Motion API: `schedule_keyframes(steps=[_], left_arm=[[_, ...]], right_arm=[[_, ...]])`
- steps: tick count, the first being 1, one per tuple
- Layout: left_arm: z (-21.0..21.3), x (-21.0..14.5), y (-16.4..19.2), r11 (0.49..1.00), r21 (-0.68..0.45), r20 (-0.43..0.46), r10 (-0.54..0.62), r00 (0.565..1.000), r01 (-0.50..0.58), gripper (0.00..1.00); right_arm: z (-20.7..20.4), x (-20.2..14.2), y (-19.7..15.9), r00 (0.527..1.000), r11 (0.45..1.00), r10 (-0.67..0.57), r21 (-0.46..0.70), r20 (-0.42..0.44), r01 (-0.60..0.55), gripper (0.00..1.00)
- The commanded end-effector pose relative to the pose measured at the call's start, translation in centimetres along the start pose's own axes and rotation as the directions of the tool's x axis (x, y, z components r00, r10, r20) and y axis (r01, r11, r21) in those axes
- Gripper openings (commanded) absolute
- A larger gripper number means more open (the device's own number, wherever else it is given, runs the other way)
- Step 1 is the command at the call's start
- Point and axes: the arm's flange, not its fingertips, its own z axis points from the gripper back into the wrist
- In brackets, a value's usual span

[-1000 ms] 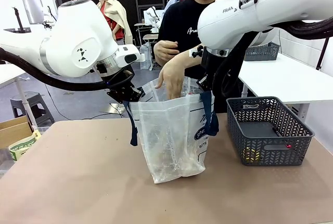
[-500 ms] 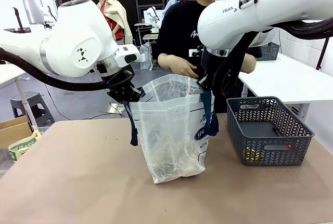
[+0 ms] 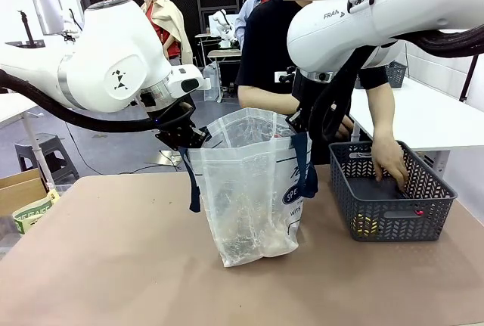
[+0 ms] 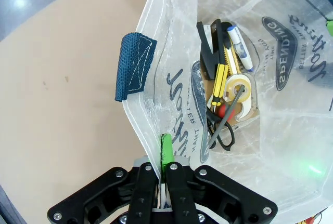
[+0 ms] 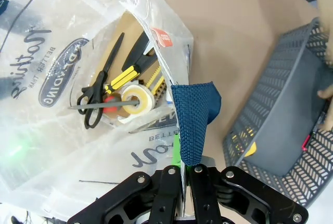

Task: Transfer purchased items from the store into the shopping bag.
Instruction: Move the Reusable shopping bag to the right side of the table.

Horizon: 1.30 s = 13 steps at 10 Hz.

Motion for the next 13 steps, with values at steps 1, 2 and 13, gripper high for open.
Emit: schedule_keyframes(steps=[1,2,13], left_arm=[[0.04,0.00,0.05,1.000,0.001,0.001,-0.001,1.000,0.001,0.00],[0.04,0.00,0.05,1.000,0.001,0.001,-0.001,1.000,0.001,0.00],[0.04,0.00,0.05,1.000,0.001,0.001,-0.001,1.000,0.001,0.00]], right_arm=[[-0.01,-0.02,-0.04,1.000,1.000,-0.001,0.000,0.000,0.001,0.00],[-0.01,-0.02,-0.04,1.000,1.000,-0.001,0.000,0.000,0.001,0.00],[-0.01,-0.02,-0.04,1.000,1.000,-0.001,0.000,0.000,0.001,0.00]])
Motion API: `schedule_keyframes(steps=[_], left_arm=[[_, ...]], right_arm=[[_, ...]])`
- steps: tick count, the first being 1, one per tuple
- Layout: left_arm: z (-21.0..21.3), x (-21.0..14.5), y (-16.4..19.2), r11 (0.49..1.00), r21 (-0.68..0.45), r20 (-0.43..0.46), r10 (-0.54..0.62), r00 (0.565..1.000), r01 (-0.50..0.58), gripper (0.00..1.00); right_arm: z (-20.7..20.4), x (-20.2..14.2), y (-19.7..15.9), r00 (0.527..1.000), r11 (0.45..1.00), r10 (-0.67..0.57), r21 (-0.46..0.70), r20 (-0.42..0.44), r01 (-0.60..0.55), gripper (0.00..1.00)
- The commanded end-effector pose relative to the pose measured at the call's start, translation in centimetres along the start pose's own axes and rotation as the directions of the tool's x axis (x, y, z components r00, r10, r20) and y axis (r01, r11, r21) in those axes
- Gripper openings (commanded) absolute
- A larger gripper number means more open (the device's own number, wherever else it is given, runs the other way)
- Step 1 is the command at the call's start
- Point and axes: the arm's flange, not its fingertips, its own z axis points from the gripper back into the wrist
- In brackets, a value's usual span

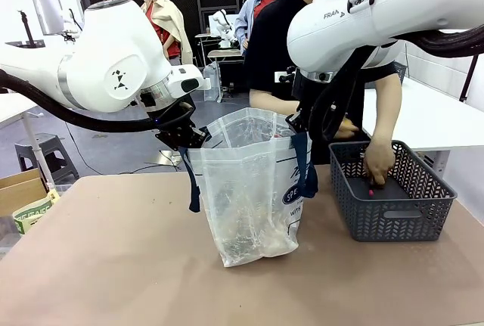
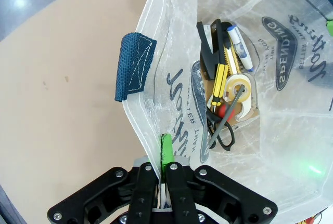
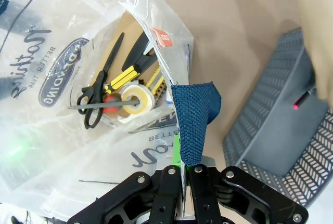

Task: Transfer purchased items from the store into the shopping bag.
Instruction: Move the Reusable shopping bag to the right side of the table.

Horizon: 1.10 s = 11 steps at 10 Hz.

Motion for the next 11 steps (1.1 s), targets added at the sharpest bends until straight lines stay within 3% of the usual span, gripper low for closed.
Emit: schedule_keyframes(steps=[1,11], left_arm=[[0.04,0.00,0.05,1.000,0.001,0.001,-0.001,1.000,0.001,0.00],[0.04,0.00,0.05,1.000,0.001,0.001,-0.001,1.000,0.001,0.00]], right_arm=[[-0.01,-0.02,-0.04,1.000,1.000,-0.001,0.000,0.000,0.001,0.00],[-0.01,-0.02,-0.04,1.000,1.000,-0.001,0.000,0.000,0.001,0.00]])
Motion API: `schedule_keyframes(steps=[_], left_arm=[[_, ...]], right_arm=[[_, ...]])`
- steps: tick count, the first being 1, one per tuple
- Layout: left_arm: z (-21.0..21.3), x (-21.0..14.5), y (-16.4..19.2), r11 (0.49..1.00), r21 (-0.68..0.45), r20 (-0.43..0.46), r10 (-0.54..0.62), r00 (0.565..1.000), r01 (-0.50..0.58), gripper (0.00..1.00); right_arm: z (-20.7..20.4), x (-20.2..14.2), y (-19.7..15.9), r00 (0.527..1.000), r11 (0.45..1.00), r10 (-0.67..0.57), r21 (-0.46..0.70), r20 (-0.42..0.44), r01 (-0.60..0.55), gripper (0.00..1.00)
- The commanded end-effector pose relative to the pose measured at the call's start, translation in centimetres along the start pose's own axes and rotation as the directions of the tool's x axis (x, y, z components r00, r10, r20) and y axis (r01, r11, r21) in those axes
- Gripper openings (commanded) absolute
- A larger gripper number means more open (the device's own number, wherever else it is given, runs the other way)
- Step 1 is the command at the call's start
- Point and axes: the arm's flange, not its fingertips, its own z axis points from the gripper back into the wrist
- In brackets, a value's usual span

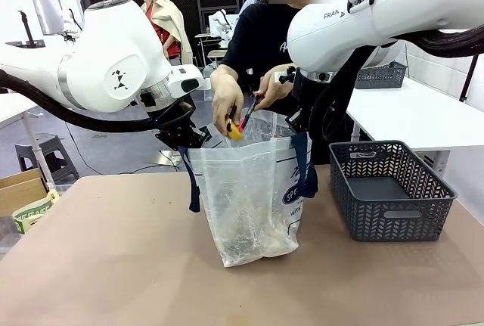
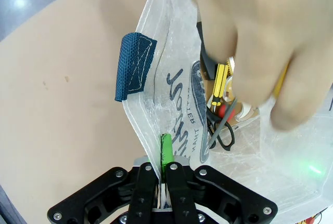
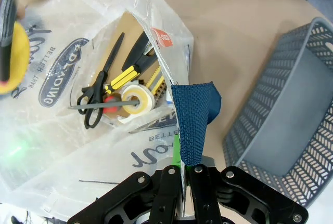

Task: Transfer purchased items from the store into the shopping bag.
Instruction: Move the Reusable shopping bag to the right side of the table.

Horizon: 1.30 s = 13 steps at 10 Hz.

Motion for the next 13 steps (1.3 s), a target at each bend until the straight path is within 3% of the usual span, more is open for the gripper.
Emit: schedule_keyframes(steps=[1,13], left_arm=[[0.04,0.00,0.05,1.000,0.001,0.001,-0.001,1.000,0.001,0.00],[0.04,0.00,0.05,1.000,0.001,0.001,-0.001,1.000,0.001,0.00]], right_arm=[[-0.01,-0.02,-0.04,1.000,1.000,-0.001,0.000,0.000,0.001,0.00],[-0.01,-0.02,-0.04,1.000,1.000,-0.001,0.000,0.000,0.001,0.00]])
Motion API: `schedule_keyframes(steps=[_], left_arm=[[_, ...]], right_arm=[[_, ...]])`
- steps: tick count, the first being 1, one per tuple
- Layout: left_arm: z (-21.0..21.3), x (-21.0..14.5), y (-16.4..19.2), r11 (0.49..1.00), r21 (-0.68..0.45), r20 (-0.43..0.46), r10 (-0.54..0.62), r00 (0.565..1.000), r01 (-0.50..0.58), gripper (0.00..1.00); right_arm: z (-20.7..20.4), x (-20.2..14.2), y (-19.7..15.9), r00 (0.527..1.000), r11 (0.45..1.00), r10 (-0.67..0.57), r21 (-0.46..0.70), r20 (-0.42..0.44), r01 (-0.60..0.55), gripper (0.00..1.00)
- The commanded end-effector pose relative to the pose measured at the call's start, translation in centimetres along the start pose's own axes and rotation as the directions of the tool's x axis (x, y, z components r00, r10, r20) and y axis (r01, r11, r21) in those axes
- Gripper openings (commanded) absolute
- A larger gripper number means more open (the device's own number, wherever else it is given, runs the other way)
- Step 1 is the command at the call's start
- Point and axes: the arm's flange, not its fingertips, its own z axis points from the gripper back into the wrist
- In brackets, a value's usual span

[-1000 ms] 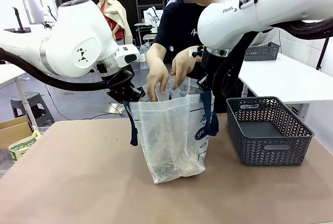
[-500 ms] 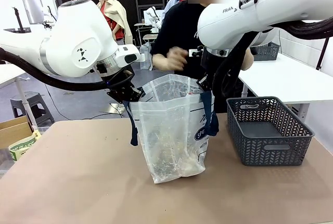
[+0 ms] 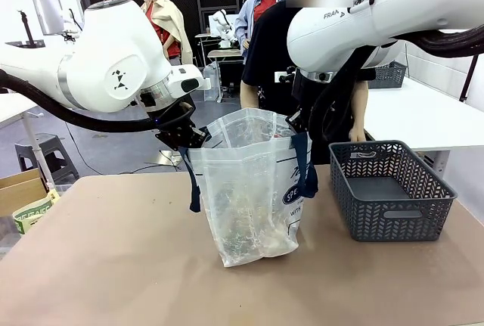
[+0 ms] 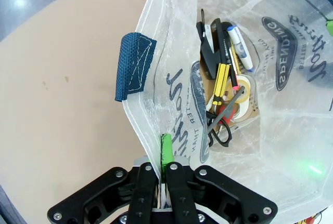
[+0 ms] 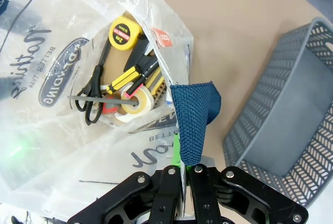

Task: Transfer purchased items from the store into the shopping bag.
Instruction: Move the Reusable shopping bag to the right side of the table.

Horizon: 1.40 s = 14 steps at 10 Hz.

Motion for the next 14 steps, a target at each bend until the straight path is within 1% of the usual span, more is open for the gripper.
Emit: schedule_keyframes(steps=[1,14], left_arm=[[0.03,0.00,0.05,1.000,0.001,0.001,-0.001,1.000,0.001,0.00],[0.03,0.00,0.05,1.000,0.001,0.001,-0.001,1.000,0.001,0.00]], right_arm=[[-0.01,-0.02,-0.04,1.000,1.000,-0.001,0.000,0.000,0.001,0.00],[-0.01,-0.02,-0.04,1.000,1.000,-0.001,0.000,0.000,0.001,0.00]])
